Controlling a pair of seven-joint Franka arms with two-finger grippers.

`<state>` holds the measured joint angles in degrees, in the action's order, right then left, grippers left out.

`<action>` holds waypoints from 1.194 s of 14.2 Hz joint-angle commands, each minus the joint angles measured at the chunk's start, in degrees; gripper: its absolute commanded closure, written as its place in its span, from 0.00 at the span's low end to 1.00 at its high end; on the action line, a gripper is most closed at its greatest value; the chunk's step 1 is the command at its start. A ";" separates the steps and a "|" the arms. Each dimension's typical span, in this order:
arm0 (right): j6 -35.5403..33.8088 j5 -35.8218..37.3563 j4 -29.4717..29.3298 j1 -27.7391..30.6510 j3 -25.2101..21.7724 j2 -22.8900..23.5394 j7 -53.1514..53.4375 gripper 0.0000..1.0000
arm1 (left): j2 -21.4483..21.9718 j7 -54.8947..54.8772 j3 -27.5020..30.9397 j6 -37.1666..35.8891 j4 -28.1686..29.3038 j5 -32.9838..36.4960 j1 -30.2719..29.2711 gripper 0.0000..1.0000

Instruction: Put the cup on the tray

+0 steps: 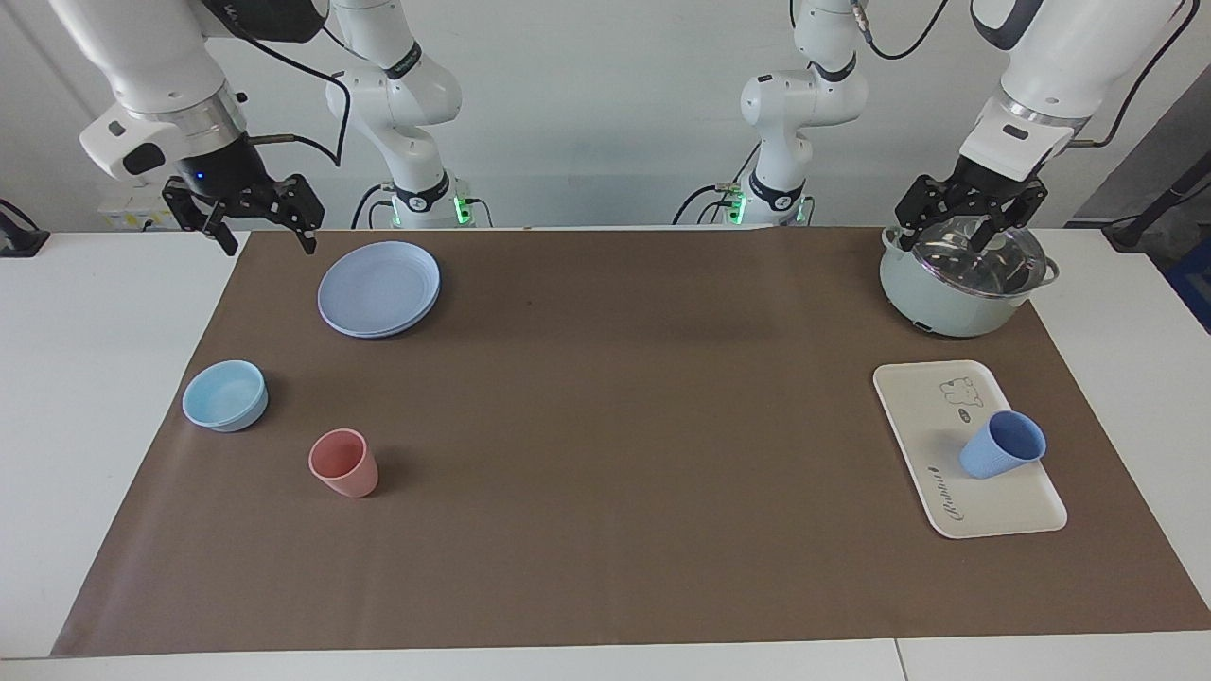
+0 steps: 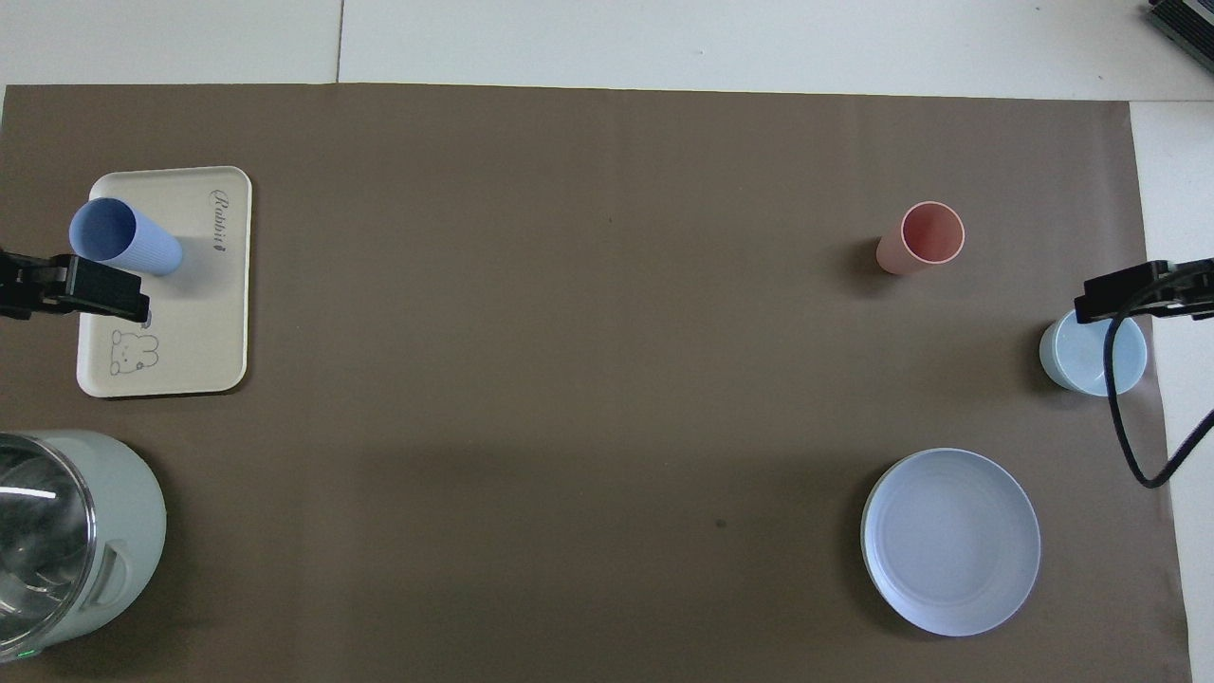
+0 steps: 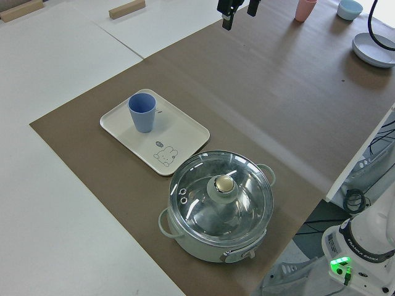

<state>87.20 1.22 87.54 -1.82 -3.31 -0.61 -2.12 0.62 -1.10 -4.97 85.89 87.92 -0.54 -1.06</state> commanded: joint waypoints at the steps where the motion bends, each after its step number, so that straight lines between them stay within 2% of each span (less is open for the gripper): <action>1: 1.29 0.54 0.16 0.24 0.41 0.79 1.15 0.00 | -0.62 -0.22 -0.04 -2.57 -1.26 -0.08 -0.26 0.00; 8: 1.13 -0.69 0.61 -0.11 1.20 0.53 0.62 0.00 | -0.45 -0.13 -0.04 -1.87 -1.08 -0.08 0.09 0.00; 11: -2.73 -3.58 -0.44 0.77 0.86 0.70 1.06 0.00 | -0.45 -0.22 -0.04 -1.78 -0.99 -0.08 -0.08 0.00; 17: -2.04 -3.33 0.00 0.95 0.76 0.53 1.24 0.00 | -0.27 -0.48 0.05 -1.96 -0.82 -0.08 -0.52 0.00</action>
<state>85.52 -0.96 87.66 -1.60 -2.85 0.10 -1.88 0.58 -1.10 -4.86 84.60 87.91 -0.54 -1.13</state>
